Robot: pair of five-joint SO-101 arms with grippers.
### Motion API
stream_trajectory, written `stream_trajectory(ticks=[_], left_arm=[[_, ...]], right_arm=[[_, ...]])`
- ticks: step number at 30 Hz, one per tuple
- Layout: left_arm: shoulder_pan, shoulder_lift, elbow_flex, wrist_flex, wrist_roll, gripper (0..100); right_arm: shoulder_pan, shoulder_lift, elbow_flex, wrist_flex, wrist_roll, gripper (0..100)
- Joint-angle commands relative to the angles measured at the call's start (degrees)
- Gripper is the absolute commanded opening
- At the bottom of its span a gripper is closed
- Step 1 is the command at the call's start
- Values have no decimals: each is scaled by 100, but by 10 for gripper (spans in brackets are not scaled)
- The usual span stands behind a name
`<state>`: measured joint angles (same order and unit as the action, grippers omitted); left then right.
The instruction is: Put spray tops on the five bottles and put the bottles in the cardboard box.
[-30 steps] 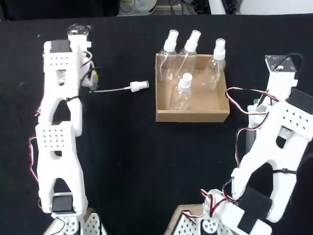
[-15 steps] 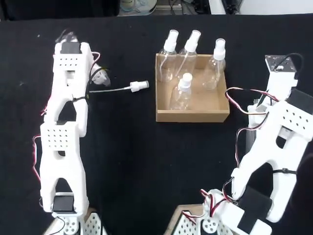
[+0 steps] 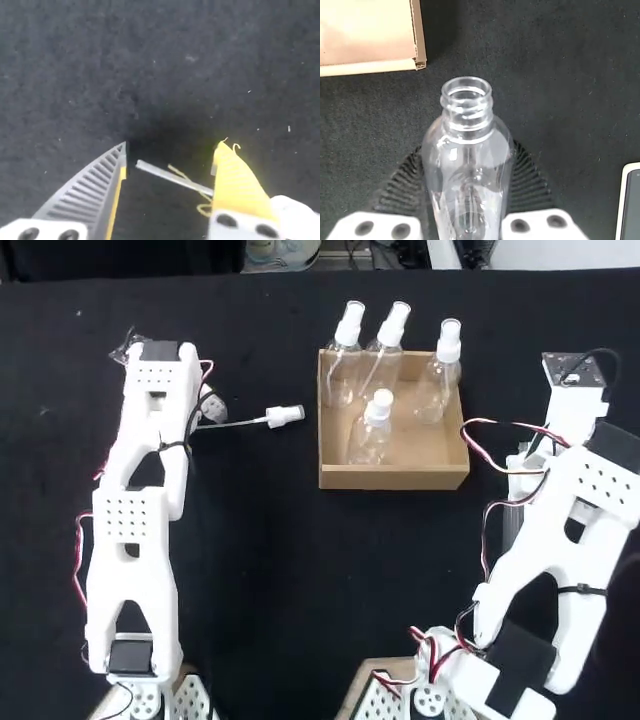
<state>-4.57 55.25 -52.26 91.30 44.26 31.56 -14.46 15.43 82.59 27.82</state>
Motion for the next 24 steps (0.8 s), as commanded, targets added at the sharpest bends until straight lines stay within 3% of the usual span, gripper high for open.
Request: stream_trajectory(ticks=[1,5,9,17,19,24], left_arm=[[171,176,-585,0,114,247],[163,220,-1323,422,396,108],[171,273,-1886,791,475,31],[136,211,-1930,862,484,30],[75,202,-1930,862,123,30],[-268,255,-1930,862,-1705,31]], right_arm=[[-97,-277,-13,-88,-53,11],[-97,-277,-13,-88,-53,11],[-97,-277,-31,-88,-44,11],[-97,-277,-40,-88,-35,11],[-88,-277,-31,-88,-18,11],[-79,-295,-40,-88,-9,11]])
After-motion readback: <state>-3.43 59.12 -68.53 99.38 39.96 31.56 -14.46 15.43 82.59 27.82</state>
